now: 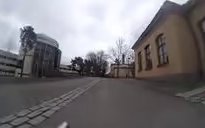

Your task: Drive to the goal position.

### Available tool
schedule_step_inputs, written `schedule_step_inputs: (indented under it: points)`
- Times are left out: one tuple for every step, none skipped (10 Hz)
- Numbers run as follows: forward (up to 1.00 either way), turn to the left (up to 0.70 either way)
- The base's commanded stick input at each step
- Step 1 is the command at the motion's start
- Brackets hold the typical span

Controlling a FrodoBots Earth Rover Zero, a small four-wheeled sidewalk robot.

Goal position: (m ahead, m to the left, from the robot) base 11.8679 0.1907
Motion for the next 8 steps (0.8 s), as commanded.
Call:
schedule_step_inputs:
  points:
    - [1.00,0.00]
    - [1.00,0.00]
    - [1.00,0.00]
    - [1.00,-0.22]
    - [1.00,-0.40]
    - [1.00,-0.40]
    - [1.00,-0.40]
    - [1.00,-0.08]
